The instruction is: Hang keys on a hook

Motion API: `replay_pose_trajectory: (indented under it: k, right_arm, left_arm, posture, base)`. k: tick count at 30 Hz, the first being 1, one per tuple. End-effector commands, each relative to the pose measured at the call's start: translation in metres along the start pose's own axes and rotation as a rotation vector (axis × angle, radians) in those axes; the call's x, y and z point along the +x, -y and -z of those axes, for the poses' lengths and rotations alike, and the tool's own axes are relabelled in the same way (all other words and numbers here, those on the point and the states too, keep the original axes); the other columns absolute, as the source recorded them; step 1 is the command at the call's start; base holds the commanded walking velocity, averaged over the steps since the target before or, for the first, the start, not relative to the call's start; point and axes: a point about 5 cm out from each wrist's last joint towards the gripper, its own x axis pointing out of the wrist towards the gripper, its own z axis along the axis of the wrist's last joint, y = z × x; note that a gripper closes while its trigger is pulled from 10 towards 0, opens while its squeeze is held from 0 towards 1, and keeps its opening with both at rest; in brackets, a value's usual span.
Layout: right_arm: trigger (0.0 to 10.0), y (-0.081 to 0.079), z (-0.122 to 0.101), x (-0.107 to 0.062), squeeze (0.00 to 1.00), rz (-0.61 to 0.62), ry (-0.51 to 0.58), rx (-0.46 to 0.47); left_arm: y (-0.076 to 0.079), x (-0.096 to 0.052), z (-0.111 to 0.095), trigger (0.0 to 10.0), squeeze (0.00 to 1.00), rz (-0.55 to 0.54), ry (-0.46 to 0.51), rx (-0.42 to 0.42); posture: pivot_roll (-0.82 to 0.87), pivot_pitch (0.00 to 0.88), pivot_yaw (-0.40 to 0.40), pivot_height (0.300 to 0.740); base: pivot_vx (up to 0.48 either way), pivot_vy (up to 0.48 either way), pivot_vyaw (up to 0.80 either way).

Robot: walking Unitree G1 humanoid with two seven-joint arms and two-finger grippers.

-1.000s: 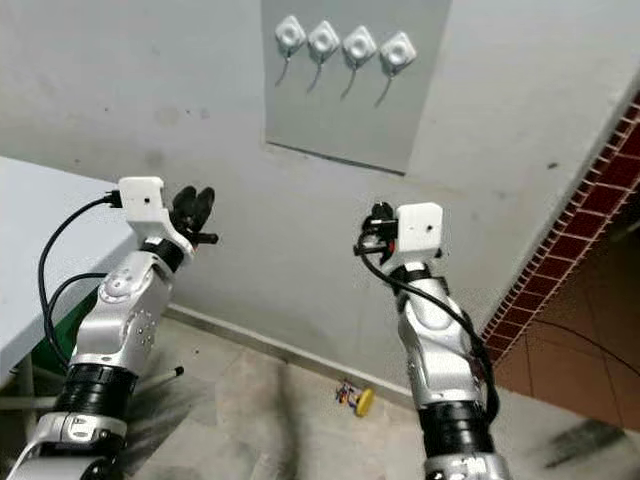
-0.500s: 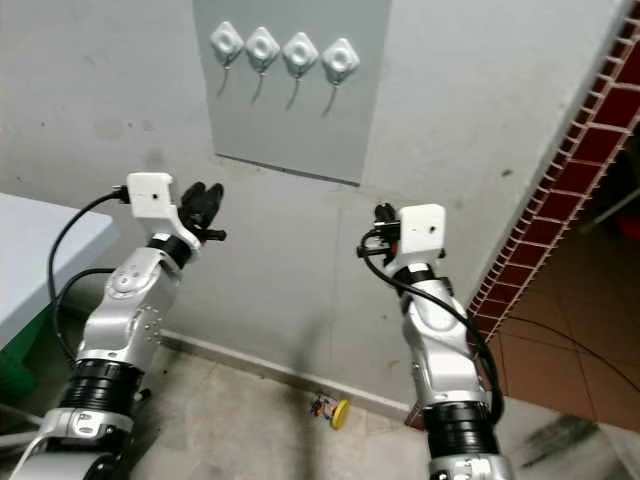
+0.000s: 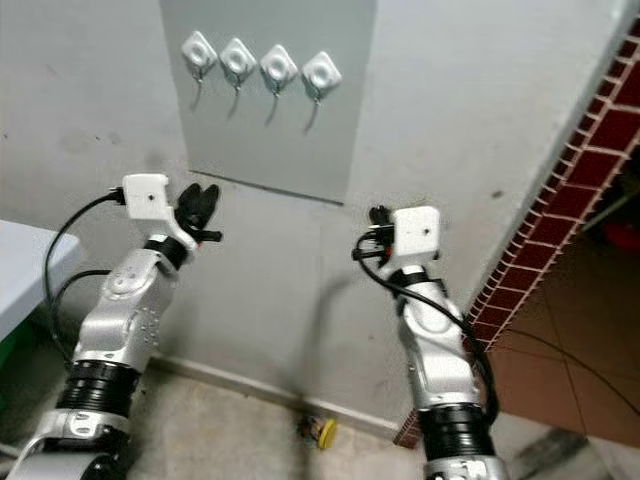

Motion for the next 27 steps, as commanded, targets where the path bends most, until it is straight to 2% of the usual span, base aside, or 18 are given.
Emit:
replay_pose_trajectory:
  k: [1,8,10,16,17,21,27]
  right_arm:
    - [10.0,0.012,-0.006,-0.002,0.0,0.017,0.018,-0.028]
    - [10.0,0.009,-0.015,0.003,0.0,-0.082,0.052,-0.058]
    - [10.0,0.003,-0.025,0.01,0.0,-0.163,0.077,-0.067]
    - [10.0,-0.004,-0.045,0.032,0.0,-0.241,0.119,-0.087]
    - [10.0,-0.004,-0.045,0.032,0.0,-0.241,0.119,-0.087]
    - [10.0,-0.013,-0.059,0.05,0.0,-0.255,0.138,-0.065]
    - [10.0,-0.024,-0.067,0.068,0.0,-0.251,0.144,-0.028]
  left_arm:
    - [0.016,0.003,-0.003,10.0,0.0,0.055,0.018,0.002]
    - [0.026,0.004,-0.011,10.0,0.0,0.142,0.04,0.02]
    - [0.034,0.007,-0.019,10.0,0.0,0.21,0.063,0.052]
    - [0.052,0.011,-0.036,10.0,0.0,0.325,0.109,0.138]
    - [0.052,0.011,-0.036,10.0,0.0,0.325,0.109,0.138]
    - [0.062,0.013,-0.049,10.0,0.0,0.366,0.14,0.134]
    - [0.065,0.013,-0.057,10.0,0.0,0.373,0.164,0.12]
  posture:
    - [-0.05,0.0,-0.04,0.74]
    - [-0.05,0.0,-0.042,0.74]
    - [-0.05,0.0,-0.042,0.74]
    - [-0.05,0.0,-0.044,0.74]
    - [-0.05,0.0,-0.044,0.74]
    - [-0.04,0.0,-0.046,0.74]
    - [-0.03,0.0,-0.049,0.74]
  base:
    - [0.0,0.0,0.0]
    - [0.0,0.0,0.0]
    - [0.0,0.0,0.0]
    - [0.0,0.0,0.0]
    - [0.0,0.0,0.0]
    - [0.0,0.0,0.0]
    - [0.0,0.0,0.0]
